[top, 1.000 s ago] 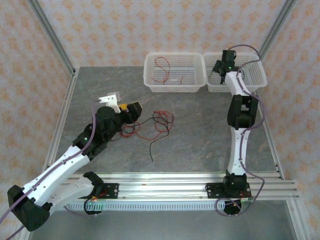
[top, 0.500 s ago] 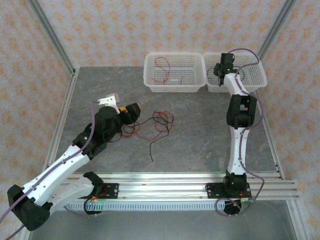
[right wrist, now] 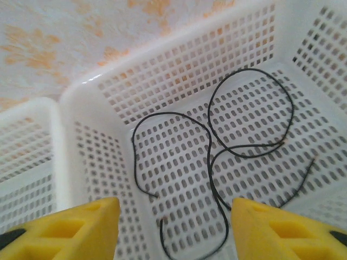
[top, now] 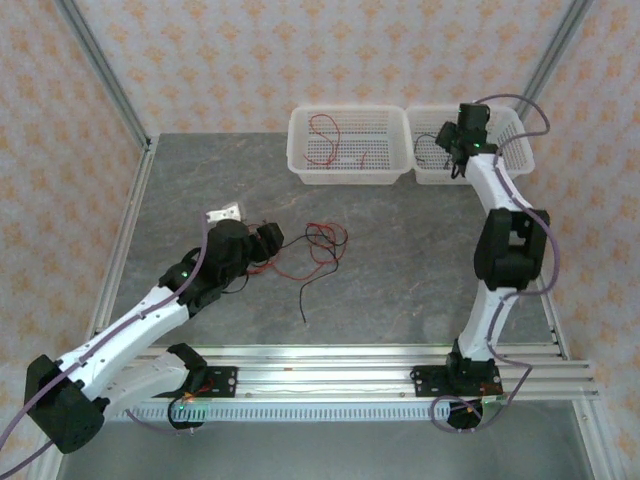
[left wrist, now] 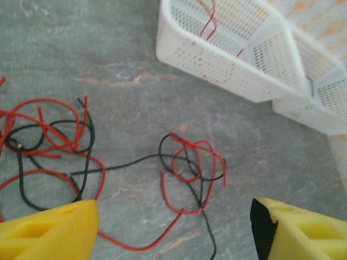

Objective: Untangle the cables

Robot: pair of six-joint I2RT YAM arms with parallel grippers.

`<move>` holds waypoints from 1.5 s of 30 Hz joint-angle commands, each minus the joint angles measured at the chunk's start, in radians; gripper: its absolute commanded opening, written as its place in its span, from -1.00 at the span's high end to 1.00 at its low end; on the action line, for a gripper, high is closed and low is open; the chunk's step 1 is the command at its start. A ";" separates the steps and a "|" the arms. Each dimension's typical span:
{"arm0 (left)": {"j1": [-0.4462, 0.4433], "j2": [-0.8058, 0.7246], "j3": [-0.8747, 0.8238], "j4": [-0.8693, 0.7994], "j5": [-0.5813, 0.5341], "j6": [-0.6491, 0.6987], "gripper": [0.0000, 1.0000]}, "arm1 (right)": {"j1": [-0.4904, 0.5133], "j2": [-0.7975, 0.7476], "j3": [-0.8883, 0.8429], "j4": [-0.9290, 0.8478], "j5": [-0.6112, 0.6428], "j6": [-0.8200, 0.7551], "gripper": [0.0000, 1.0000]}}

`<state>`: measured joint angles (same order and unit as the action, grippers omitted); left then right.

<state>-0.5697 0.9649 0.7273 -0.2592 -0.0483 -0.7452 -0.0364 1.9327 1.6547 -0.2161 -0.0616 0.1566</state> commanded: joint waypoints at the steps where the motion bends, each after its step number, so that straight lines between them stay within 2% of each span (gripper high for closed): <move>1: -0.007 0.022 -0.042 -0.026 0.044 -0.012 -0.47 | 0.000 -0.175 -0.163 0.065 -0.027 0.045 -0.13; 6: -0.016 0.072 -0.101 0.022 0.096 0.000 -0.39 | 0.042 -0.421 -0.482 0.124 -0.076 0.072 -0.12; 12: -0.072 0.136 -0.129 0.084 0.133 0.028 -0.35 | 0.148 -0.643 -0.702 0.065 -0.072 0.094 -0.12; 21: -0.221 0.256 -0.074 0.088 0.051 0.113 -0.41 | 0.201 -0.908 -0.967 0.042 -0.143 0.220 -0.13; 30: -0.300 0.418 0.087 -0.052 -0.145 0.281 -0.47 | 0.207 -1.046 -1.037 -0.028 -0.154 0.227 -0.13; 39: -0.325 0.528 0.144 -0.066 -0.111 0.464 -0.50 | 0.205 -1.092 -1.026 -0.082 -0.215 0.196 -0.13; 45: -0.362 0.665 0.232 -0.126 -0.178 0.544 -0.50 | 0.205 -1.101 -1.005 -0.088 -0.250 0.189 -0.13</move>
<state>-0.9226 1.5879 0.9108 -0.3244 -0.1627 -0.2771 0.1631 0.8459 0.6235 -0.2848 -0.2852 0.3626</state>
